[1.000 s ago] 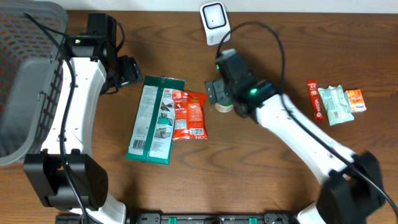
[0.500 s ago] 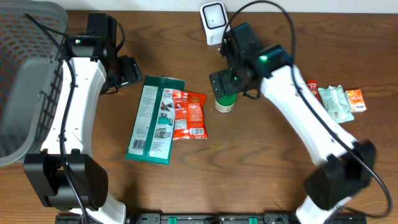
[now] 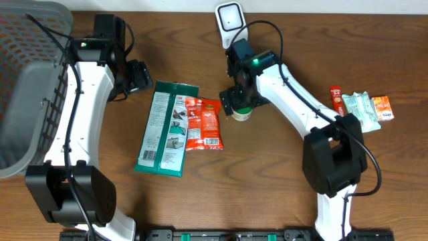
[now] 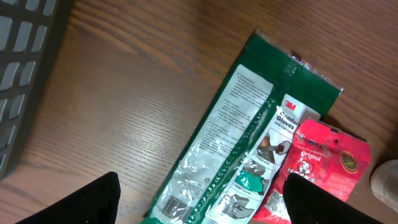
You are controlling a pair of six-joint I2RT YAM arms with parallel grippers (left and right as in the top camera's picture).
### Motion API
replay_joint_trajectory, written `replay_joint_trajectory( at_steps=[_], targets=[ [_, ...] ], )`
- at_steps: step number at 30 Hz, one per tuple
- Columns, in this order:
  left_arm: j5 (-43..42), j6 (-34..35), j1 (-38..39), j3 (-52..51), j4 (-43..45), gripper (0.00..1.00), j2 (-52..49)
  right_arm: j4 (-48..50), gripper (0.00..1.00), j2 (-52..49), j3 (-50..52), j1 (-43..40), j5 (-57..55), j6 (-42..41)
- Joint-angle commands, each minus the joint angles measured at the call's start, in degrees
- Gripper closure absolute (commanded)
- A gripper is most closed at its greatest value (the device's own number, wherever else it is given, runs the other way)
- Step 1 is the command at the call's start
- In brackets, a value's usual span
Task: Scan the item barcode
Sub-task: 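Lift the green-lidded jar toward the white scanner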
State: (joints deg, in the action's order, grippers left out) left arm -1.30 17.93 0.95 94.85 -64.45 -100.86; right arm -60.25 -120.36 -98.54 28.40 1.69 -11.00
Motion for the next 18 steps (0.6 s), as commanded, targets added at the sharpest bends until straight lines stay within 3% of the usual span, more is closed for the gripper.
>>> replay_joint_trajectory(
  at_steps=[1,10,18],
  targets=[
    [0.5,-0.52,-0.02,0.63,-0.22,0.16,0.57,1.51,0.04,-2.6,-0.76,-0.68,-0.13,0.83],
    [0.5,-0.52,-0.02,0.63,-0.22,0.16,0.57,2.54,0.17,-5.07,-0.76,-0.68,-4.02,0.81],
    [0.5,-0.55,-0.02,0.63,-0.22,0.16,0.57,3.98,0.18,-5.18,0.96,-0.57,-4.02,0.79]
  ],
)
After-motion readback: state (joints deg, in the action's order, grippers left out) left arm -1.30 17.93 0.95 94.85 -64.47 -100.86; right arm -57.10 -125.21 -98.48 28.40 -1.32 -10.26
